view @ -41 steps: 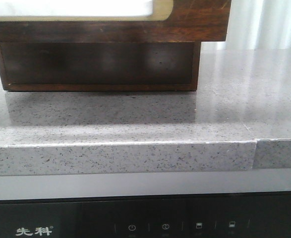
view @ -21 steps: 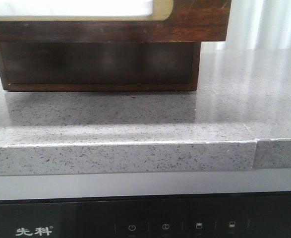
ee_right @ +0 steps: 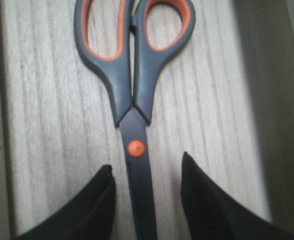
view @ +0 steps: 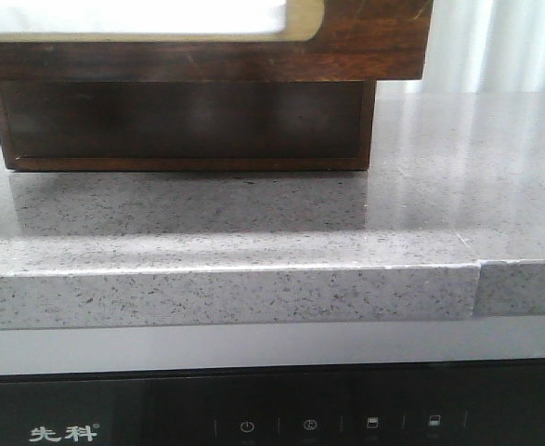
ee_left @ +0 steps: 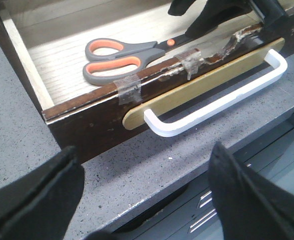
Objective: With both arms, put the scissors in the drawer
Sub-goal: 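Carry the scissors with the right gripper over the open drawer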
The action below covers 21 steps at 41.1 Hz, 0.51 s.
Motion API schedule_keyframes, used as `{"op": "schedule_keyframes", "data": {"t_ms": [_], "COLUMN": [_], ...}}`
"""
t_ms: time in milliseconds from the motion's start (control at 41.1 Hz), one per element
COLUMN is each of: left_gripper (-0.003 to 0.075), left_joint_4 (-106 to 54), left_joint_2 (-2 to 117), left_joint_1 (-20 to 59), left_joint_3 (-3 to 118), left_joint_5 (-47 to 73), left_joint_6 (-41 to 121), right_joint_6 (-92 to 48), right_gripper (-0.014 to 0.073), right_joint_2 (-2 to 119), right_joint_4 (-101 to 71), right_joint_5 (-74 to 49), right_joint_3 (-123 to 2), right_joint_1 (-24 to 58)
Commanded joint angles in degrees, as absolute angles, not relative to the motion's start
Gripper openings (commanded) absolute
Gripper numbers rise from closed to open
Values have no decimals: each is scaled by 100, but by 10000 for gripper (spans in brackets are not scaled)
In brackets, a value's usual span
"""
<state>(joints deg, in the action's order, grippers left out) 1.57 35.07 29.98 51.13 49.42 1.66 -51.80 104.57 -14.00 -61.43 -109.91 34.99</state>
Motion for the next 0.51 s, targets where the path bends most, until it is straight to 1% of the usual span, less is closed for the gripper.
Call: {"op": "schedule_keyframes", "data": {"t_ms": [0, 219, 486], "left_gripper": [512, 512, 512], "left_joint_4": [161, 161, 161], "left_joint_2": [3533, 3533, 3533], "left_joint_1": [3050, 3050, 3050], "left_joint_3": [5315, 5315, 5315], "left_joint_5": [4536, 4536, 4536], "left_joint_6": [142, 142, 142], "right_joint_6": [-5234, -5037, -2997], "right_gripper": [350, 350, 350], "right_joint_2": [10089, 9733, 9112], "right_joint_4": [-1416, -1416, -1197], "right_joint_5": [-5901, -5973, -6153], "right_joint_3": [-11141, -11141, -11141], "right_joint_1": [3500, 3488, 3416]}}
